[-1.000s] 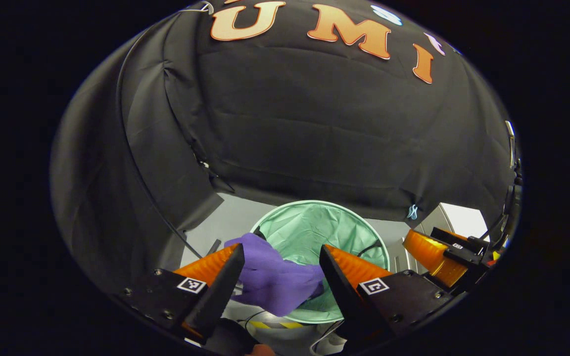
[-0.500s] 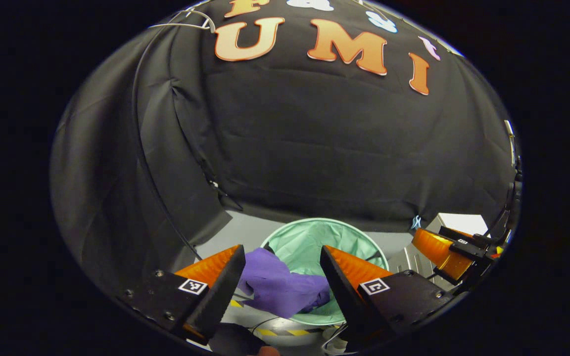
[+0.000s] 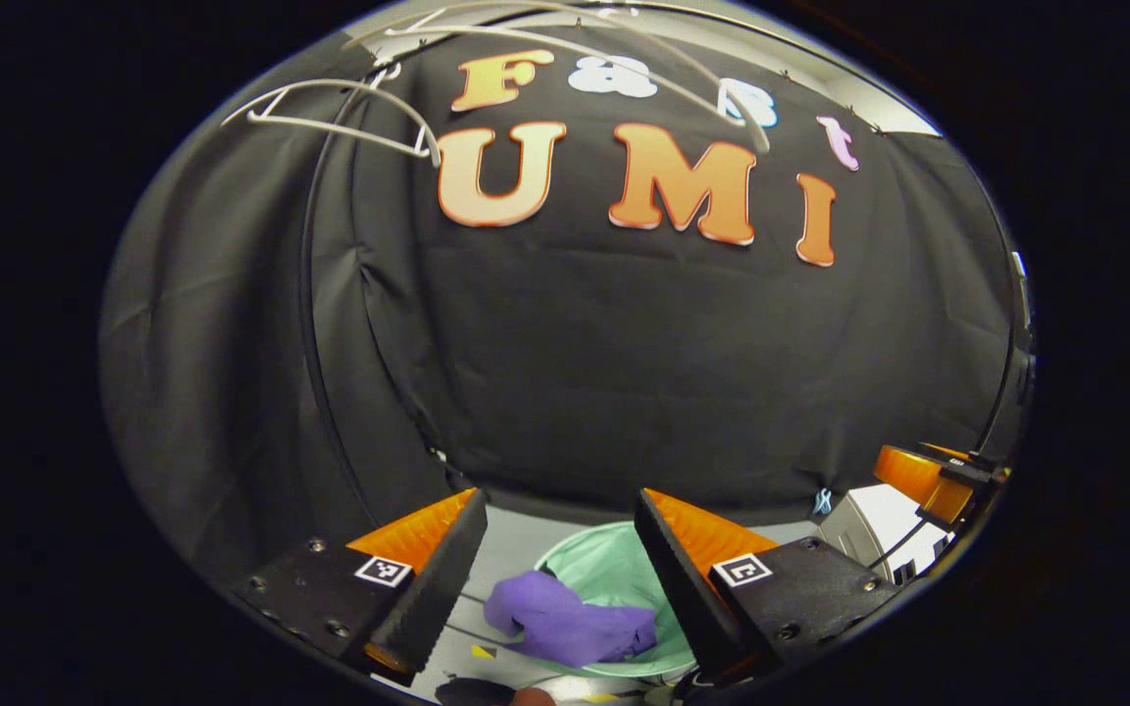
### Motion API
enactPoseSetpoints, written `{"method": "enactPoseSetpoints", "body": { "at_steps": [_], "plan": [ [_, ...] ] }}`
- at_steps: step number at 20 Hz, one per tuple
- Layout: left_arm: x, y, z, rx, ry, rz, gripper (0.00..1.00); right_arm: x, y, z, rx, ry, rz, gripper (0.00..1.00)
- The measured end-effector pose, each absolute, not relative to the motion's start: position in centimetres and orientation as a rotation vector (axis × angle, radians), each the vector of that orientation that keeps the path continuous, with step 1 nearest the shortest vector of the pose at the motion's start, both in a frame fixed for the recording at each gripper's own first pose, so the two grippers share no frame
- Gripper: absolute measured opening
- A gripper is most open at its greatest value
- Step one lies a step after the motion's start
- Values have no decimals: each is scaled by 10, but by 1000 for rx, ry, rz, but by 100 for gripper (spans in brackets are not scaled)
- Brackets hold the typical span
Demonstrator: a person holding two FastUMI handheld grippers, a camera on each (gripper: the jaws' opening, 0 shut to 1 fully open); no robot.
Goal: Grasp the clothes on the hanger with both hands and then place them into the laundry hamper below.
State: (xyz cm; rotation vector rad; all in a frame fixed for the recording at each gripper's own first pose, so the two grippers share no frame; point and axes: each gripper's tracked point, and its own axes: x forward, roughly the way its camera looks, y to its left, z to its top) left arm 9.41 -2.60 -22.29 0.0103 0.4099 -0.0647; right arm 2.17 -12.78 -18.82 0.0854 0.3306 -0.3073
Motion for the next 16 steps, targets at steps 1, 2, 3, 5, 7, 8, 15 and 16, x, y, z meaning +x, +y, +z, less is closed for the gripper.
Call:
{"method": "enactPoseSetpoints", "body": {
  "at_steps": [1, 2, 3, 5, 7, 8, 15, 16],
  "plan": [
    [93, -26, -209, 15, 374, -59, 96, 19, -129, -173, 75, 307, -302, 98],
    [94, -25, -193, 18, 332, -60, 96, 16, -129, -159, 68, 286, -296, 98],
    [96, -25, -176, 19, 292, -64, 96, 15, -129, -145, 61, 263, -289, 98],
    [97, -13, -144, 23, 230, -34, 96, 9, -129, -112, 49, 206, -285, 89],
    [92, -6, -114, 15, 173, -6, 97, 5, -126, -81, 22, 152, -273, 89],
    [88, -2, -98, 1, 144, 4, 97, 1, -125, -68, -1, 133, -267, 89],
    [65, 5, -45, -43, 16, -4, 92, -7, -103, -33, -41, 59, -225, 98],
    [64, 5, -43, -33, 10, -3, 92, -8, -101, -35, -40, 63, -224, 98]
  ]
}}
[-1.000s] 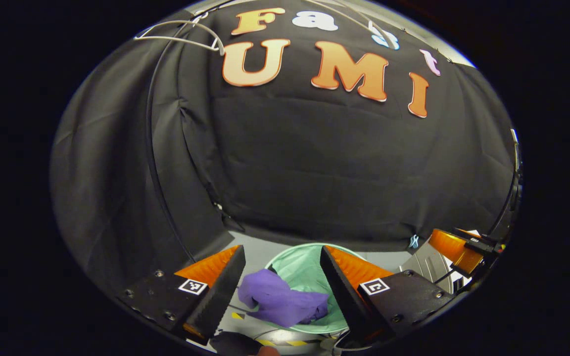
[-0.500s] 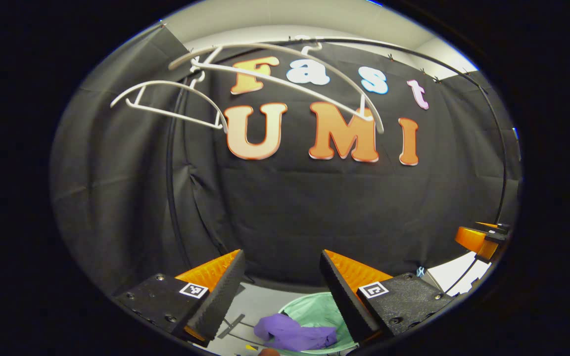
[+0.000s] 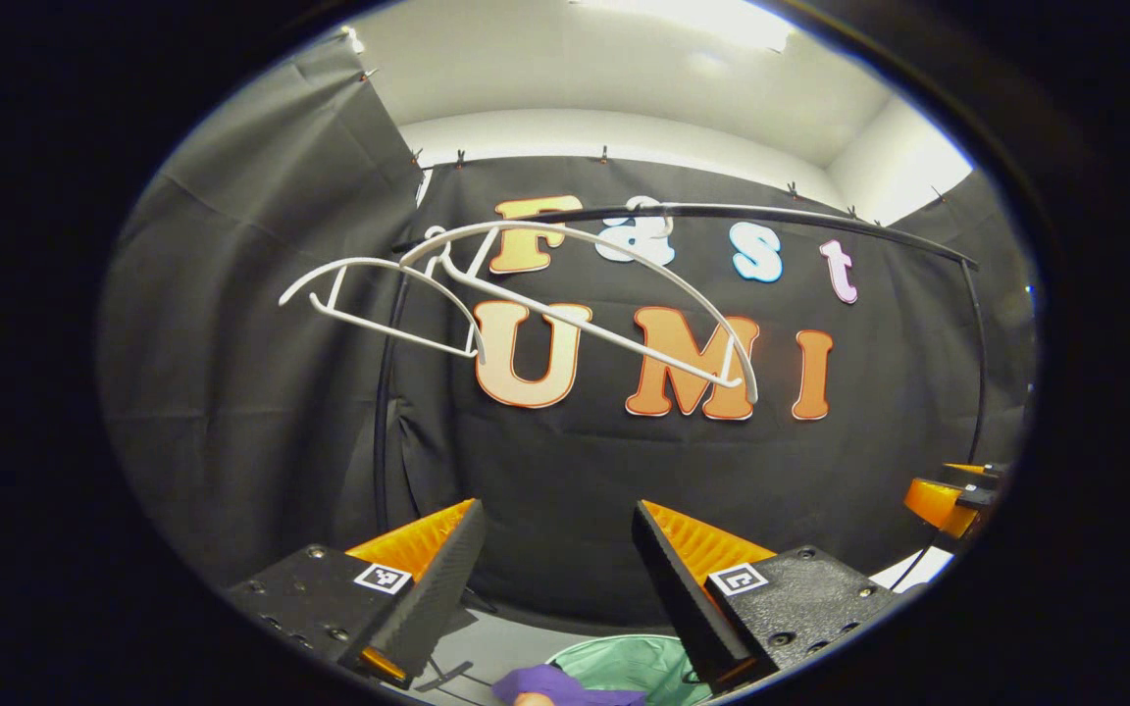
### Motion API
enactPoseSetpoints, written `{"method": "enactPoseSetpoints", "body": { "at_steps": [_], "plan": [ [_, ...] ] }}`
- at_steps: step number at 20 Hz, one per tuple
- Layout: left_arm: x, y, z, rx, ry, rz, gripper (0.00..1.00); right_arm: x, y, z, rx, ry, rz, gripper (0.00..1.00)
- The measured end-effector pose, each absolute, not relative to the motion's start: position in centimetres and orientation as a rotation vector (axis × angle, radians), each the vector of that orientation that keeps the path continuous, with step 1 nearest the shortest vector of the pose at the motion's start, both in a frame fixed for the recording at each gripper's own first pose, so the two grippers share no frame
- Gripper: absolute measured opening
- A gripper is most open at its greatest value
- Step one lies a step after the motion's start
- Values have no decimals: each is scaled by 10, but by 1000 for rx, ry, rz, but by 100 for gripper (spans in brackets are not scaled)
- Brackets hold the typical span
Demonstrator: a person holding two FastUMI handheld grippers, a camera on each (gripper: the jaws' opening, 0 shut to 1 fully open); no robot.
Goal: Grasp the clothes on the hanger with both hands and then place them into the laundry hamper below.
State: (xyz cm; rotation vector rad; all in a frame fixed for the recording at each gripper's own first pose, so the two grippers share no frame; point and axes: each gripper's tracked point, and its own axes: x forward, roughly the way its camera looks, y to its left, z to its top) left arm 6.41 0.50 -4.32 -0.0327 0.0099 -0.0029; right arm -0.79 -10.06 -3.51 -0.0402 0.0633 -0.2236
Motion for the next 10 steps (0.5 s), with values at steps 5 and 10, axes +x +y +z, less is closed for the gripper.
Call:
{"method": "enactPoseSetpoints", "body": {
  "at_steps": [5, 10],
  "plan": [
    [56, -3, -45, -43, -11, -11, 92, -11, -96, -39, -49, 64, -222, 98],
    [54, -2, -44, -49, -13, -4, 92, -13, -97, -40, -46, 63, -227, 89]
  ]
}}
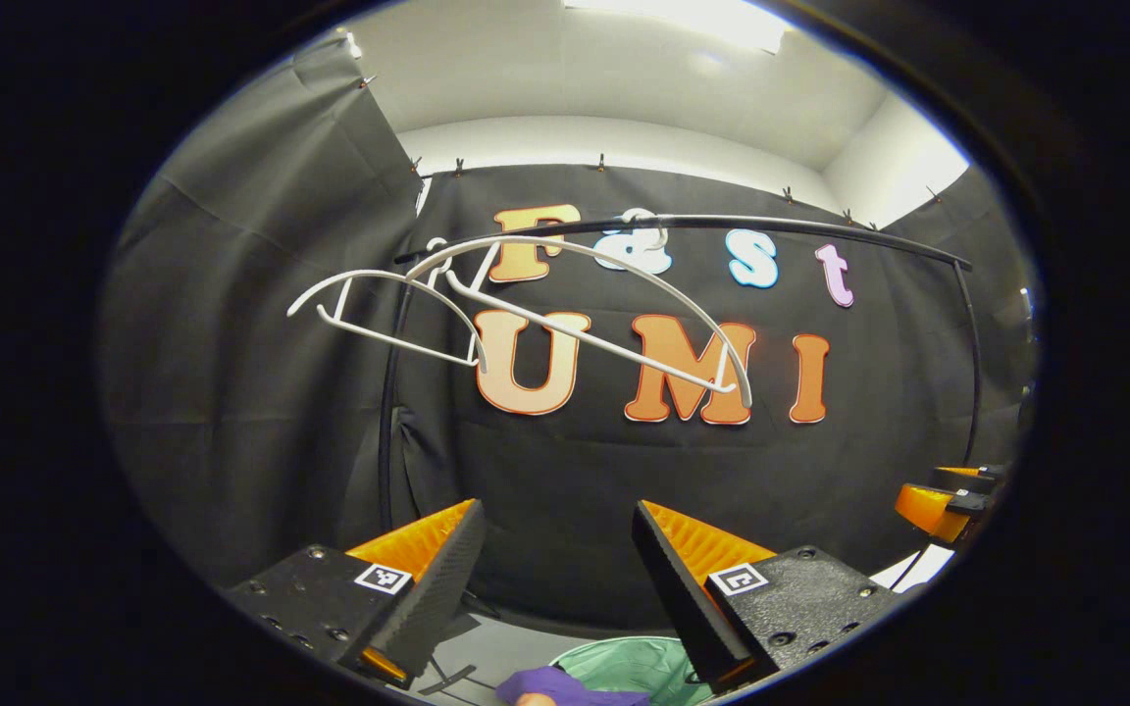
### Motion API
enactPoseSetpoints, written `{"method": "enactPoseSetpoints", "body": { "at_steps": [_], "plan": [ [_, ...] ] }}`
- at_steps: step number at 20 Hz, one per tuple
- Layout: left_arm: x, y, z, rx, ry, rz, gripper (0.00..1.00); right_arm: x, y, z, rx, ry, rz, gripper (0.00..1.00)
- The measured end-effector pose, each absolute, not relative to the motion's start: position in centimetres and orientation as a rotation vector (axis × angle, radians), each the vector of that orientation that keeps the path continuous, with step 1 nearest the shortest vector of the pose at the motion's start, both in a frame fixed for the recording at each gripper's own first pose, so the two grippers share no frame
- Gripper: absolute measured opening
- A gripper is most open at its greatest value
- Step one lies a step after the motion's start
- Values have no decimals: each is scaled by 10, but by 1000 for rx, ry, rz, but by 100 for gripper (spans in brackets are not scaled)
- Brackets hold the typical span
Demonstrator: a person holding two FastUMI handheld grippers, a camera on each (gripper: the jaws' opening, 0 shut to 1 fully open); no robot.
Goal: Grasp the clothes on the hanger with both hands and then place them into the laundry hamper below.
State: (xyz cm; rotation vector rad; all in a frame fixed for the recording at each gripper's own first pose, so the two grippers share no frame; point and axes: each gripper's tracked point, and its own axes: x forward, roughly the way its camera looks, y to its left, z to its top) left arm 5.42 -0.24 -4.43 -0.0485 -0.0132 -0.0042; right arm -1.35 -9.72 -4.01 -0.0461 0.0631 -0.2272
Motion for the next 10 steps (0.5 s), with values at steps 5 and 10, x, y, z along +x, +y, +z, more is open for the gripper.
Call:
{"method": "enactPoseSetpoints", "body": {
  "at_steps": [5, 10],
  "plan": [
    [55, -5, -38, -35, -38, -2, 92, -14, -100, -41, -42, 63, -234, 89],
    [53, -10, -36, -32, -47, -10, 92, -16, -100, -43, -40, 63, -232, 89]
  ]
}}
